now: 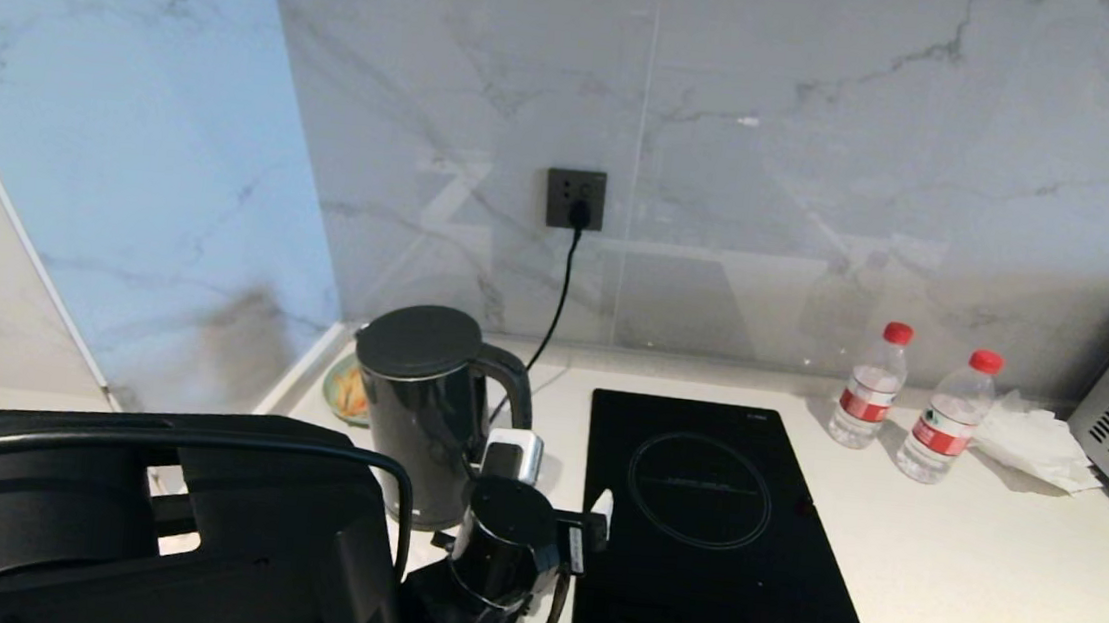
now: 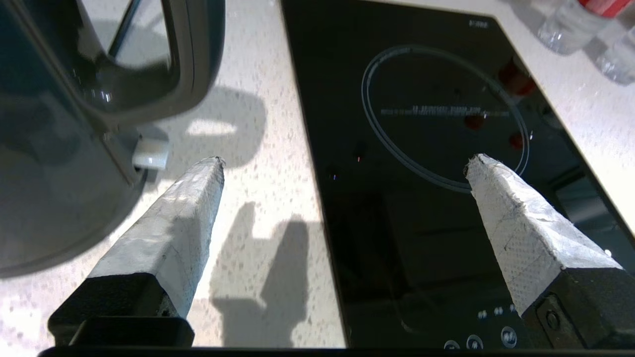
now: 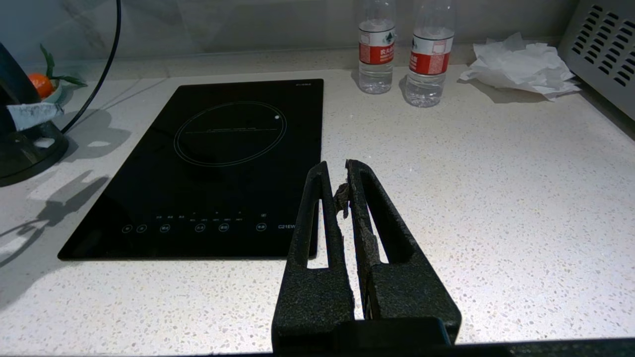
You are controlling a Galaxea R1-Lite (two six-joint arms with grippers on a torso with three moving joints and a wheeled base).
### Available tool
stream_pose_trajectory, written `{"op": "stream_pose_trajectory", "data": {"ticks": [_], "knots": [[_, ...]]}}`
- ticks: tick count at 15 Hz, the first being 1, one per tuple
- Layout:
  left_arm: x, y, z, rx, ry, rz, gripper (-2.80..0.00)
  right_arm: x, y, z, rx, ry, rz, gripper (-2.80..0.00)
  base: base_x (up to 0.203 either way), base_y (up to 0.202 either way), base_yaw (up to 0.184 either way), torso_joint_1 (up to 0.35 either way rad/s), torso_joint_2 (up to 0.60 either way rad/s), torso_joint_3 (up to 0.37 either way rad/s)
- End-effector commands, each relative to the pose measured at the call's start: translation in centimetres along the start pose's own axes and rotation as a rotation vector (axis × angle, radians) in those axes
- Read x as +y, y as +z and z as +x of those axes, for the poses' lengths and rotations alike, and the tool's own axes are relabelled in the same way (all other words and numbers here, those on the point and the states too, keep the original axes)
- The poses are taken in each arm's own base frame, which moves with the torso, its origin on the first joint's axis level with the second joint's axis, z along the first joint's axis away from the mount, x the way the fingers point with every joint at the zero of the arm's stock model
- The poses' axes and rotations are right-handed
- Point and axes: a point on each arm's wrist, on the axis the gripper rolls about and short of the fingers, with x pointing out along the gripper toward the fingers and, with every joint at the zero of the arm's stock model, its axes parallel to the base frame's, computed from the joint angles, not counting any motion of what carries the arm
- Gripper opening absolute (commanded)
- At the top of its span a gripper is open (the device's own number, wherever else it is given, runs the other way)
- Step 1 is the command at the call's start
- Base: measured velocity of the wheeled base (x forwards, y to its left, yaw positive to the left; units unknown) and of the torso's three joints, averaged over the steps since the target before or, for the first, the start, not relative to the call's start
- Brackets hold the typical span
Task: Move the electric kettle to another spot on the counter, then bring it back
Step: Pick up the kettle
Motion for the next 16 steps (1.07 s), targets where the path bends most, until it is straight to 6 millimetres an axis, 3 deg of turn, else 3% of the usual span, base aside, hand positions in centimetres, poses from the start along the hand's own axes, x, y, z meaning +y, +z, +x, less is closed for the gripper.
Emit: {"op": "stream_pose_trajectory", "data": {"ticks": [1, 7, 16], "knots": [[-0.2, 1.2, 0.5, -0.046, -0.001, -0.002, 0.0, 0.0, 0.0, 0.0, -0.003, 0.0, 0.0, -2.8, 0.0, 0.0, 0.0, 0.0, 0.0, 0.0], [-2.1, 3.4, 1.6, -0.113, -0.031, 0.04, 0.0, 0.0, 0.0, 0.0, -0.003, 0.0, 0.0, -2.8, 0.0, 0.0, 0.0, 0.0, 0.0, 0.0], [1.3, 5.0, 2.4, -0.145, 0.062, 0.062, 0.0, 0.0, 0.0, 0.0, -0.003, 0.0, 0.0, -2.8, 0.0, 0.0, 0.0, 0.0, 0.0, 0.0]]}}
